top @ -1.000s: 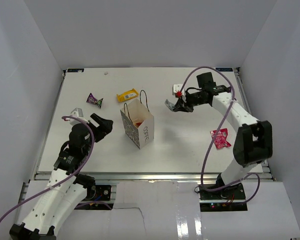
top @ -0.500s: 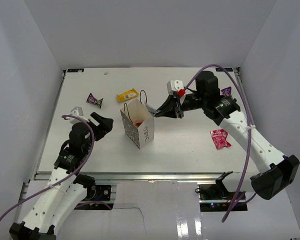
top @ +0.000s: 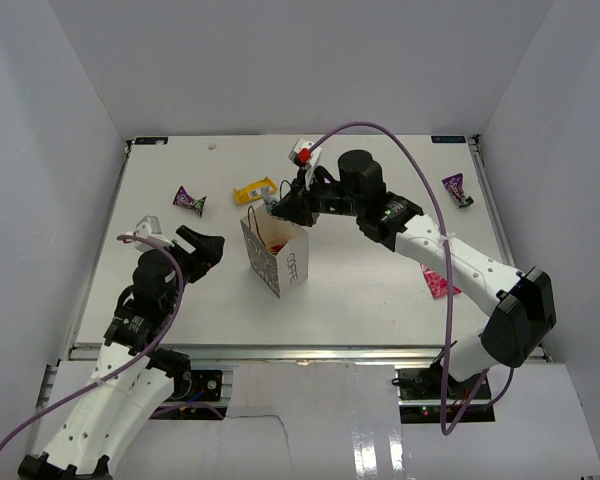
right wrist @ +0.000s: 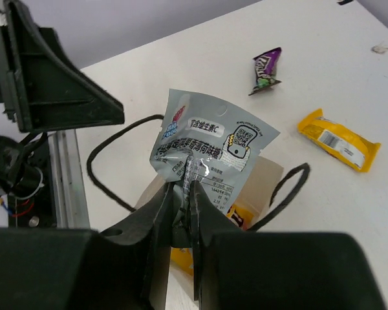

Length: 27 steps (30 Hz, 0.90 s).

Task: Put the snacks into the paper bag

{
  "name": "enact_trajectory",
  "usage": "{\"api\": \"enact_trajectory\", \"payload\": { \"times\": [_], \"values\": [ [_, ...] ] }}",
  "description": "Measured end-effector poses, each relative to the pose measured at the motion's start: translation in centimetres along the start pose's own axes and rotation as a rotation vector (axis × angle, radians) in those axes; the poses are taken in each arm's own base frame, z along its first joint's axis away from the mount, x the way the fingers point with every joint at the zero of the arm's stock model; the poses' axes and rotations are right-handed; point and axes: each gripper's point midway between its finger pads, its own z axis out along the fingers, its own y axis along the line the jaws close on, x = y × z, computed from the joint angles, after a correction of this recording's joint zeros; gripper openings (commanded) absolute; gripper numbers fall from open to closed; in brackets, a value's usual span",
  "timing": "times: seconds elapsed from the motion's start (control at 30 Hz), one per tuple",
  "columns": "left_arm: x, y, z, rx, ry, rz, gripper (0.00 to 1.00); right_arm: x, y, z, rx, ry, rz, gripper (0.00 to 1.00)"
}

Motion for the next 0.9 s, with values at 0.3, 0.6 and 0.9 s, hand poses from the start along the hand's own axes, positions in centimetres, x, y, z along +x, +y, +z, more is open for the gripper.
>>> {"api": "enact_trajectory", "payload": {
  "times": [0.3,0.6,0.9],
  "values": [
    [0.5,0.4,0.6,-0.024,0.022,-0.001,0.9,0.2,-1.5,0.4,0.085,-0.041,0.029,0.46],
    [-0.2,-0.3,2.4,-0.077,0.045,0.023,0.91,1.3,0.4,-0.8,-0.053,-0.005,-0.031,0.73],
    [-4.4,3.9,11.5,-0.273,0.148,0.018,0.89,-1.8,-3.5,-10.4,-0.158,-0.081,-0.197,0.88]
  ]
}}
